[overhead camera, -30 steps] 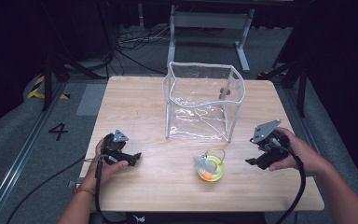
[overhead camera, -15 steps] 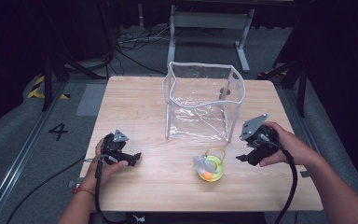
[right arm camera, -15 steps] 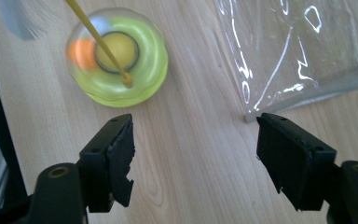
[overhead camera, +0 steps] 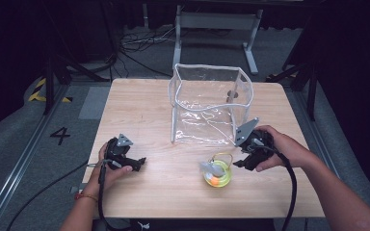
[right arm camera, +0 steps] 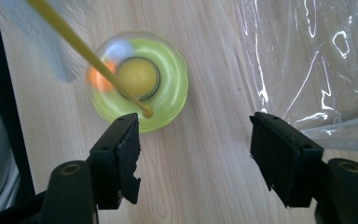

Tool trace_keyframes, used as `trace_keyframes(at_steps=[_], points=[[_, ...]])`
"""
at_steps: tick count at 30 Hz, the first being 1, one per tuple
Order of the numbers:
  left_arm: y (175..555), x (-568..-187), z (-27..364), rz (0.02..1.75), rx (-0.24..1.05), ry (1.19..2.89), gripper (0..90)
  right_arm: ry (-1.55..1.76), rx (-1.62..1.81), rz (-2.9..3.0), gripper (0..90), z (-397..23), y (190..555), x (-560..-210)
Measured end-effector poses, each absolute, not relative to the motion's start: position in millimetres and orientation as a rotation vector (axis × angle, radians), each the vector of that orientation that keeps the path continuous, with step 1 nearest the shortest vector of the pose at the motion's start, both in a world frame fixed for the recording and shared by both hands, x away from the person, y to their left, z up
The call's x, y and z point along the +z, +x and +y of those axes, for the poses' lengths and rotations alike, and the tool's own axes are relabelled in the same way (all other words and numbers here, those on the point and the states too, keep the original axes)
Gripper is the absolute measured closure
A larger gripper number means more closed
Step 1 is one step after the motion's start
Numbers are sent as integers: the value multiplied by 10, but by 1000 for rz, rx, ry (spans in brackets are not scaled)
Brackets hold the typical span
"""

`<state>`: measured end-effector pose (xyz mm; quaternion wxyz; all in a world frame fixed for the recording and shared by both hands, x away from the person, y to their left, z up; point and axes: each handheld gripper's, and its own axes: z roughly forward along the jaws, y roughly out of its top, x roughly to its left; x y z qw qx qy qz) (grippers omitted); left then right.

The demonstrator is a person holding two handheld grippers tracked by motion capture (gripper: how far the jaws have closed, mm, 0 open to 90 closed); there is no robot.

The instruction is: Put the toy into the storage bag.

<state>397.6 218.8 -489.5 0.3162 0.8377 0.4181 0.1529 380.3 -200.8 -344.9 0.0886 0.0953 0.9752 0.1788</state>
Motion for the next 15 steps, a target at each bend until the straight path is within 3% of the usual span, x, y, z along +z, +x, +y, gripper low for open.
trace_keyframes(at_steps=[7,15], points=[[3976,-4895,2187,1101,402,2206,5,256,523,2920,425,-1886,3806,-3429],[3976,-4895,2187,1101,402,2206,5,206,469,2941,414,-1851,3731,-3394]])
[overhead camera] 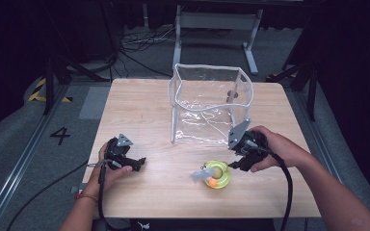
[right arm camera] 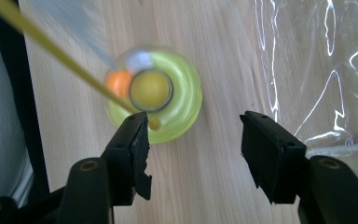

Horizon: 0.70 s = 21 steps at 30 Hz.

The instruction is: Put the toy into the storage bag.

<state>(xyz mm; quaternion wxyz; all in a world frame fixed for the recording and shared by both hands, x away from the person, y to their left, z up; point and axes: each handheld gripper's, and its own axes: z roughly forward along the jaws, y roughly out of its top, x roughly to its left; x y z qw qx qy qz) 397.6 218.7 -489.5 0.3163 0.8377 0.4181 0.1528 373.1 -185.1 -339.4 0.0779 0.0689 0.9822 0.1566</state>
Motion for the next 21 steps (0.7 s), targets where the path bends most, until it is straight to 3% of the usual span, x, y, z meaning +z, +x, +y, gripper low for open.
trace_keyframes(at_steps=[11,16,21], points=[[3976,-4895,2187,1101,402,2206,5,181,495,2960,452,-1824,3710,-3396],[3976,-4895,2187,1101,402,2206,5,204,500,2967,659,-1809,3719,-3348],[3976,-4895,2187,1101,402,2206,5,215,485,2983,765,-1807,3718,-3284]])
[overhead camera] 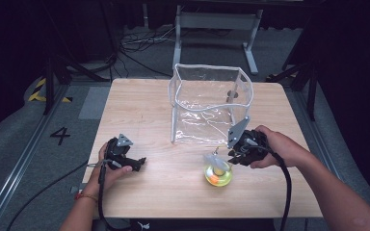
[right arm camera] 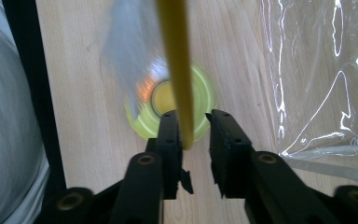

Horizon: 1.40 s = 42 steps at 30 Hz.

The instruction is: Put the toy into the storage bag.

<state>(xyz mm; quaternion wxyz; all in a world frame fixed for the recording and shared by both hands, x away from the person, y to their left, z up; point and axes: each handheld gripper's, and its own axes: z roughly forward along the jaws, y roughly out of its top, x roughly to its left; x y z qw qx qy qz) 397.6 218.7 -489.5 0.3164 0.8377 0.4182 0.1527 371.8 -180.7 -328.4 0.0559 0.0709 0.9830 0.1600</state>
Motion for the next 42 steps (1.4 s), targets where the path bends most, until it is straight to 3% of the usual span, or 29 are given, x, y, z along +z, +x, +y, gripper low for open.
trace_keyframes(at_steps=[6,21,42], points=[[3976,-4895,2187,1103,401,2205,5,193,474,2976,878,-1784,3710,-3222],[3976,-4895,2187,1103,401,2206,5,197,421,2960,885,-1910,3712,-3111],[3976,-4895,2187,1102,402,2205,5,469,418,2856,885,-2752,3859,-2920]])
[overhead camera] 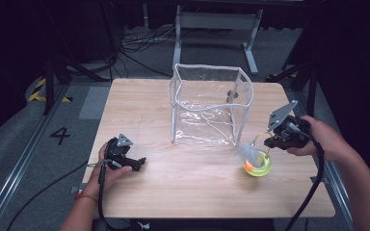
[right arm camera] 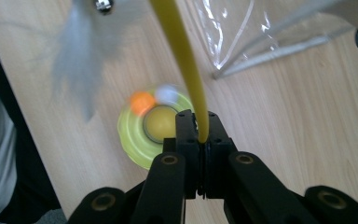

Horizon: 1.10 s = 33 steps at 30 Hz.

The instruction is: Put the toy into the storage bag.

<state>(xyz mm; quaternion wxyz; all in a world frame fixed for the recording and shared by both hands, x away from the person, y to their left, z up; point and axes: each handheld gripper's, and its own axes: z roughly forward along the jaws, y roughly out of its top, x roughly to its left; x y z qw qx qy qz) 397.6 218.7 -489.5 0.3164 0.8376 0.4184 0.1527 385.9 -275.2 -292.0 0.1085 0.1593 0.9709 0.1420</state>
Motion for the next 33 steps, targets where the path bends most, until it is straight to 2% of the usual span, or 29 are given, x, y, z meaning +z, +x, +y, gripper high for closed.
trace_keyframes(at_steps=[17,33], points=[[3976,-4895,2187,1102,402,2206,5,725,445,2717,885,-3314,4277,-2678],[3976,-4895,2187,1102,402,2205,5,790,415,2654,885,-3353,4653,-2221]])
